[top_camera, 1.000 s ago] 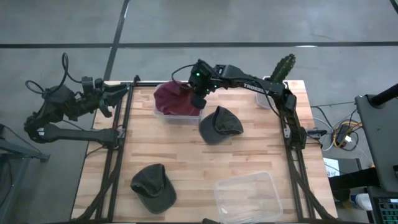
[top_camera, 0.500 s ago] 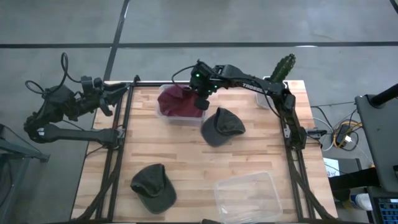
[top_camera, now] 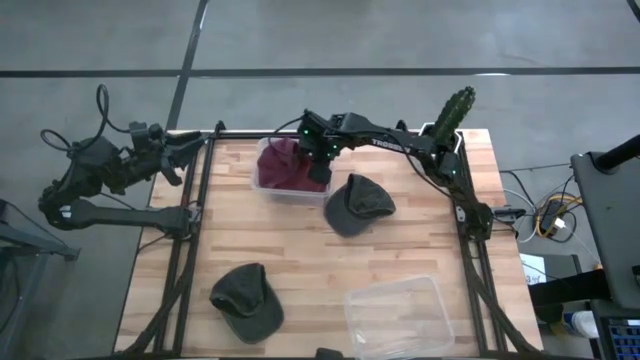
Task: Pick and place caps into container
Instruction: Put the red cap into the top transparent container, then put the top black cap into the bottom transparent container
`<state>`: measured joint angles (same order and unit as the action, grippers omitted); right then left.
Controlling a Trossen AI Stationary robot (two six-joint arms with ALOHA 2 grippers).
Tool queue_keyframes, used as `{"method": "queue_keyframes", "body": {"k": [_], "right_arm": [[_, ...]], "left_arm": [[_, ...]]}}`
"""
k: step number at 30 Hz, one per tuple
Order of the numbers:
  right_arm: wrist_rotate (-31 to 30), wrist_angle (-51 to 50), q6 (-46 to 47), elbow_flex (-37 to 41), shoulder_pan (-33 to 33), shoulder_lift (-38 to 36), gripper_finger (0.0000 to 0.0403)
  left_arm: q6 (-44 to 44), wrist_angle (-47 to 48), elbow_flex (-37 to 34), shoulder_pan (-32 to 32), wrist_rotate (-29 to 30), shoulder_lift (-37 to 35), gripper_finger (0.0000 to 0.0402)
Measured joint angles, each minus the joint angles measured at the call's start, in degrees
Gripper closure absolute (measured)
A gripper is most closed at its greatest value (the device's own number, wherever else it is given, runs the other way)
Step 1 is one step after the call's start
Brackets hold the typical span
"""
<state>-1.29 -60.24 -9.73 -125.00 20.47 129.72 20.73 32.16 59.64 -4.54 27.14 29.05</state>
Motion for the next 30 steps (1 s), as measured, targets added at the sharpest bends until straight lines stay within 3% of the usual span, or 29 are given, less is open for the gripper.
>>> {"method": "queue_keyframes", "body": {"k": [6,14,22,27,30], "right_arm": [[-1.05,0.18,0.08,-1.19,-0.12,0.51,0.0368],[-2.13,0.04,-0.26,-7.97,-0.48,0.25,0.0282],[-0.98,-1.22,12.22,-9.71,-1.16,-2.7,0.0219],[6.14,-2.15,23.79,-9.71,-1.73,-4.68,0.0215],[13.6,-3.1,31.15,-9.71,-2.71,-5.15,0.0221]], "left_arm": [[-0.02,0.0,0.0,-0.01,0.0,-0.06,0.0257],[-0.04,0.18,0.0,-0.01,-0.02,-0.1,0.0257],[-0.02,1.01,0.0,-0.01,-0.02,-0.1,0.0257],[-0.02,1.01,0.0,-0.01,-0.02,-0.1,0.0257],[-0.02,1.03,0.0,-0.01,-0.04,-0.1,0.0257]]}}
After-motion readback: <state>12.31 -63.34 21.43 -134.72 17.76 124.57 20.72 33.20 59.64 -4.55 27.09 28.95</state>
